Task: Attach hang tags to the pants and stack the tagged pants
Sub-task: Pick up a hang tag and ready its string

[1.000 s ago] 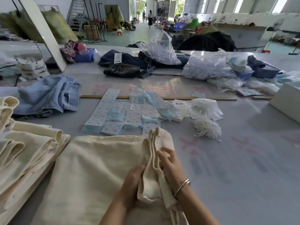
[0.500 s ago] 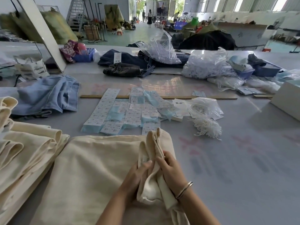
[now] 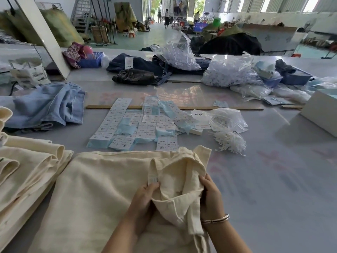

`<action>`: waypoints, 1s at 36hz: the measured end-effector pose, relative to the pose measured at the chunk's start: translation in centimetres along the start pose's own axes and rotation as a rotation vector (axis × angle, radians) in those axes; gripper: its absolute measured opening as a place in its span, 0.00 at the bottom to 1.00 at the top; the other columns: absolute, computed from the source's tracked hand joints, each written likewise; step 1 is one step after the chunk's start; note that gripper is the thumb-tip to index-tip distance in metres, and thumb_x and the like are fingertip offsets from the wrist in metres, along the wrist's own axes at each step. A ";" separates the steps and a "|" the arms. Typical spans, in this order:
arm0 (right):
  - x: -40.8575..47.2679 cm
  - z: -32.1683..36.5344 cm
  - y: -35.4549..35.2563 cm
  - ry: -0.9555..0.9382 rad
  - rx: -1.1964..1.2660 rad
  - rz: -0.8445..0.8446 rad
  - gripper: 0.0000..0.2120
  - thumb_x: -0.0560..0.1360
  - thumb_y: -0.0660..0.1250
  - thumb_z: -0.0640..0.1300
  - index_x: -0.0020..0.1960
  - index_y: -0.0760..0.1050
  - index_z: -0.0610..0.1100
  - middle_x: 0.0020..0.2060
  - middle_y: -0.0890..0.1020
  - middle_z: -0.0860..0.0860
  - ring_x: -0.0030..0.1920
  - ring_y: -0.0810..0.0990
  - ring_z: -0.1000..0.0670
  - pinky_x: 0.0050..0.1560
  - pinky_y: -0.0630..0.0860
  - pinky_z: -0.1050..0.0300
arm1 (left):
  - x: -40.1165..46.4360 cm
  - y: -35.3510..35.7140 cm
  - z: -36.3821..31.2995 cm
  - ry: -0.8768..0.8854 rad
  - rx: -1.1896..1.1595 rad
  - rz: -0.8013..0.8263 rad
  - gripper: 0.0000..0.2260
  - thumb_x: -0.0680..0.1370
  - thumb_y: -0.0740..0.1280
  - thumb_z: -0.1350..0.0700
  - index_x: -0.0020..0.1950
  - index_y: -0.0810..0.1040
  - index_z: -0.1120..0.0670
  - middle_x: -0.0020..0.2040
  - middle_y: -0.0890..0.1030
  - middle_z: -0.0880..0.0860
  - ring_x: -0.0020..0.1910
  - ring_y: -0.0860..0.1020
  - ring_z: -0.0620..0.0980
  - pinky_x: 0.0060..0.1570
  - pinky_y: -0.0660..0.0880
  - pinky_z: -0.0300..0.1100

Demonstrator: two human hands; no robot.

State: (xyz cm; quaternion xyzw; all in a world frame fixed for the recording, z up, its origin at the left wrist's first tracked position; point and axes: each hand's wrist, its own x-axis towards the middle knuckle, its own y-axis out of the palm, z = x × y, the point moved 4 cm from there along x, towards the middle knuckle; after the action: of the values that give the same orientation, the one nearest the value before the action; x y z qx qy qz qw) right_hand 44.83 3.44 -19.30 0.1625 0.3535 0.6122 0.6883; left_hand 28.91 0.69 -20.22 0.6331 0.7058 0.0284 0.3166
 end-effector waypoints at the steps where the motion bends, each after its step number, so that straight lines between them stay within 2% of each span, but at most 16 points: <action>1: 0.1 -0.1 0.1 -0.001 -0.036 -0.015 0.12 0.77 0.55 0.33 0.53 0.76 0.38 0.42 0.81 0.40 0.43 0.79 0.44 0.48 0.73 0.48 | 0.0 0.0 0.0 0.010 -0.010 0.011 0.12 0.78 0.63 0.59 0.53 0.82 0.65 0.53 0.81 0.67 0.53 0.81 0.64 0.52 0.79 0.52; 4: 0.2 -0.2 1.1 -0.012 -0.297 0.022 0.10 0.76 0.63 0.40 0.56 0.74 0.39 0.47 0.80 0.40 0.45 0.79 0.44 0.47 0.75 0.51 | -0.4 0.5 -0.3 0.042 0.029 0.043 0.12 0.73 0.68 0.56 0.50 0.83 0.63 0.50 0.82 0.66 0.49 0.82 0.63 0.47 0.80 0.50; 6: 0.2 -0.2 2.2 -0.050 -0.601 0.102 0.24 0.70 0.72 0.53 0.61 0.72 0.45 0.52 0.81 0.47 0.48 0.82 0.52 0.48 0.77 0.58 | -0.7 1.1 -0.6 0.081 0.106 0.076 0.13 0.70 0.70 0.52 0.47 0.84 0.61 0.46 0.83 0.64 0.44 0.83 0.59 0.39 0.79 0.44; 8: 0.1 -0.2 3.1 -0.102 -0.817 0.157 0.34 0.60 0.75 0.63 0.61 0.68 0.54 0.55 0.80 0.53 0.52 0.80 0.57 0.51 0.77 0.60 | -0.7 1.4 -0.8 0.094 0.143 0.093 0.12 0.73 0.69 0.52 0.48 0.85 0.59 0.46 0.84 0.62 0.45 0.84 0.57 0.40 0.79 0.43; 10: -0.1 -0.1 3.5 -0.148 -0.894 0.177 0.32 0.58 0.74 0.63 0.59 0.67 0.58 0.55 0.78 0.57 0.54 0.79 0.58 0.53 0.76 0.60 | -0.6 1.2 -1.1 0.101 0.162 0.076 0.12 0.79 0.64 0.53 0.52 0.84 0.58 0.50 0.84 0.61 0.51 0.83 0.57 0.50 0.79 0.47; 11: -0.1 -0.2 3.6 -0.170 -0.936 0.183 0.29 0.60 0.74 0.62 0.57 0.67 0.59 0.55 0.78 0.58 0.54 0.78 0.59 0.54 0.75 0.60 | -0.5 1.0 -1.3 0.113 0.191 0.055 0.12 0.80 0.62 0.54 0.52 0.85 0.57 0.50 0.84 0.59 0.52 0.83 0.56 0.52 0.79 0.47; 14: -0.1 -0.5 3.7 -0.194 -1.064 0.182 0.18 0.67 0.72 0.57 0.53 0.68 0.59 0.51 0.79 0.59 0.52 0.78 0.58 0.55 0.77 0.54 | -0.4 0.5 -2.0 0.172 0.305 0.014 0.11 0.80 0.62 0.58 0.49 0.85 0.55 0.47 0.85 0.57 0.49 0.83 0.55 0.45 0.79 0.42; 16: -0.1 -0.7 3.6 -0.192 -1.052 0.184 0.12 0.73 0.69 0.47 0.52 0.69 0.56 0.49 0.80 0.56 0.51 0.79 0.56 0.56 0.76 0.49 | -0.3 0.2 -2.3 0.194 0.362 0.012 0.10 0.80 0.62 0.59 0.51 0.84 0.56 0.47 0.85 0.57 0.49 0.83 0.55 0.47 0.79 0.43; 18: 0.0 -0.6 3.4 -0.197 -1.018 0.183 0.11 0.75 0.66 0.40 0.52 0.71 0.54 0.49 0.81 0.55 0.50 0.80 0.55 0.56 0.76 0.50 | -0.1 -0.2 -2.1 0.170 0.345 0.011 0.10 0.80 0.61 0.61 0.53 0.83 0.58 0.49 0.85 0.58 0.51 0.83 0.57 0.51 0.79 0.47; 21: 0.4 -0.5 2.7 -0.176 -0.935 0.159 0.12 0.75 0.63 0.35 0.52 0.74 0.51 0.48 0.82 0.51 0.47 0.80 0.52 0.52 0.77 0.53 | -0.1 -0.3 -1.2 0.066 0.144 0.038 0.12 0.80 0.60 0.62 0.54 0.81 0.62 0.50 0.83 0.64 0.51 0.82 0.61 0.48 0.80 0.47; 24: 0.8 -0.4 1.9 -0.102 -0.754 0.126 0.12 0.75 0.61 0.31 0.54 0.76 0.43 0.42 0.83 0.49 0.42 0.78 0.52 0.48 0.75 0.55 | -0.2 -0.4 -0.3 0.002 -0.051 0.012 0.12 0.79 0.59 0.63 0.54 0.79 0.67 0.50 0.81 0.68 0.47 0.82 0.61 0.43 0.81 0.47; 26: 1.0 0.0 1.3 -0.047 -0.656 0.106 0.11 0.76 0.59 0.30 0.51 0.76 0.42 0.37 0.82 0.51 0.38 0.78 0.55 0.42 0.74 0.60 | 0.0 -0.4 0.1 -0.006 -0.112 -0.006 0.11 0.78 0.59 0.64 0.52 0.79 0.68 0.46 0.81 0.68 0.42 0.82 0.60 0.38 0.80 0.45; 29: 1.3 0.9 0.3 0.027 -0.570 0.077 0.10 0.76 0.58 0.31 0.45 0.77 0.41 0.35 0.80 0.48 0.36 0.76 0.53 0.39 0.72 0.59 | 0.2 -0.3 0.3 -0.004 -0.102 -0.027 0.11 0.78 0.60 0.64 0.45 0.81 0.64 0.39 0.81 0.62 0.35 0.81 0.54 0.32 0.78 0.42; 32: 1.5 1.4 -0.5 0.087 -0.529 0.009 0.13 0.77 0.58 0.31 0.38 0.76 0.40 0.28 0.81 0.50 0.31 0.78 0.56 0.33 0.74 0.65 | 0.3 0.2 0.2 0.010 -0.065 0.017 0.13 0.79 0.58 0.63 0.43 0.81 0.62 0.36 0.81 0.59 0.33 0.80 0.51 0.29 0.76 0.41; 36: 2.0 1.5 -1.3 0.129 -0.589 -0.036 0.12 0.78 0.59 0.35 0.36 0.73 0.40 0.29 0.77 0.47 0.37 0.75 0.47 0.40 0.70 0.59 | 0.4 0.5 0.2 0.028 -0.081 0.044 0.17 0.78 0.58 0.64 0.38 0.85 0.58 0.36 0.81 0.58 0.34 0.81 0.50 0.31 0.77 0.41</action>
State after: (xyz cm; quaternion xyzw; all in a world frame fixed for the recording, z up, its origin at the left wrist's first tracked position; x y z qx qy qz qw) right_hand 46.85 5.42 -19.69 -0.0896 0.2067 0.6851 0.6927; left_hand 29.48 1.09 -20.30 0.6348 0.6943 0.0726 0.3312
